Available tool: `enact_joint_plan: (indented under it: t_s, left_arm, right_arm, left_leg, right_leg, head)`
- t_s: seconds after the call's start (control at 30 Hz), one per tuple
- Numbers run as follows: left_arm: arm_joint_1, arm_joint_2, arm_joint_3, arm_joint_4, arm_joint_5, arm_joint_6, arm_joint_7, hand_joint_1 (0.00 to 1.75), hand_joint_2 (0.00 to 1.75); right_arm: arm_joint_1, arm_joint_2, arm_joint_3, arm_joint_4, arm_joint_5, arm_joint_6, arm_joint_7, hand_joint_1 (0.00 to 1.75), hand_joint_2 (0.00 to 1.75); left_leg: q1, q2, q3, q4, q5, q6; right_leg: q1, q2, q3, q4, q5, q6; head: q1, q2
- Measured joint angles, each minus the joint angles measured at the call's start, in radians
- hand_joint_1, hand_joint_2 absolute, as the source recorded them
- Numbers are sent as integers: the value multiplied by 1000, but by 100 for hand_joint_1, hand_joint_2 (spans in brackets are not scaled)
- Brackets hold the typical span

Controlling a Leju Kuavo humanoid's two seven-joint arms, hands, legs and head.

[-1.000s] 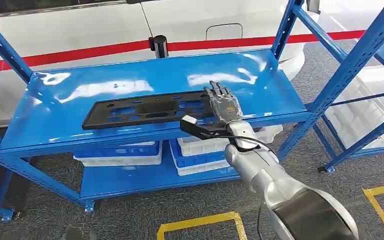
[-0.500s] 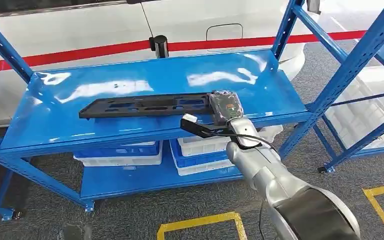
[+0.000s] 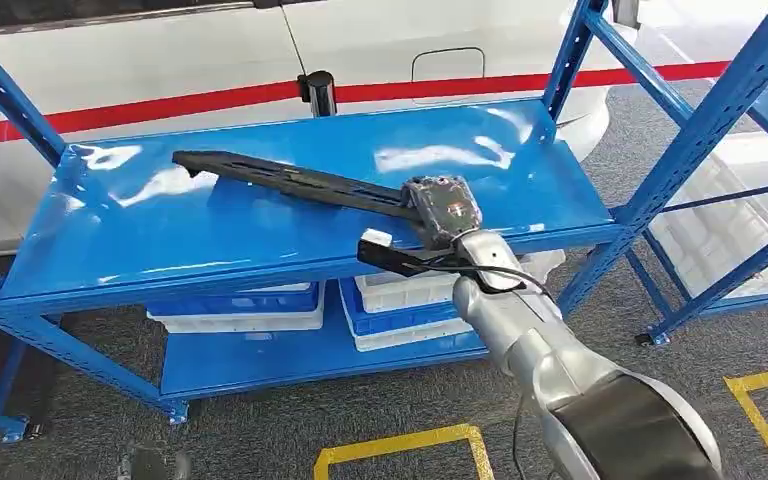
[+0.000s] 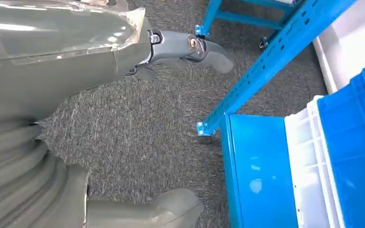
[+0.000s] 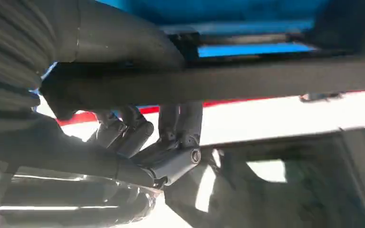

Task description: Take the parts from the cabinet and place them on the table.

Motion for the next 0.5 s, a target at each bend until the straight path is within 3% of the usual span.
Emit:
enact_joint_plan:
  t_s: [0.07, 0.1, 0.27, 0.5]
  left_arm:
    - [0, 2, -5, 0, 1, 2, 0, 0, 0]
    - [0, 3, -6, 0, 6, 3, 0, 0, 175]
    - [7, 3, -6, 0, 17, 15, 0, 0, 175]
    - [14, 3, -6, -2, 20, 24, 0, 0, 175]
  right_arm:
    - [-11, 3, -12, -14, -13, 1, -33, 175, 175]
    - [-17, 6, -18, -21, -19, 1, -49, 175, 175]
    - [-47, 10, -34, -82, -34, 7, -116, 175, 175]
    - [-83, -15, -37, -208, -63, 64, -155, 173, 175]
  left_leg:
    - [0, 0, 0, 0, 0, 0]
    - [0, 0, 0, 0, 0, 0]
    - [0, 0, 0, 0, 0, 0]
    - [0, -1, -1, 0, 0, 0]
  right_leg:
    - [0, 0, 0, 0, 0, 0]
    - [0, 0, 0, 0, 0, 0]
    - [0, 0, -1, 0, 0, 0]
    - [0, 0, -1, 0, 0, 0]
  head:
    - [0, 0]
    - [0, 0]
    - [0, 0]
    - [0, 0]
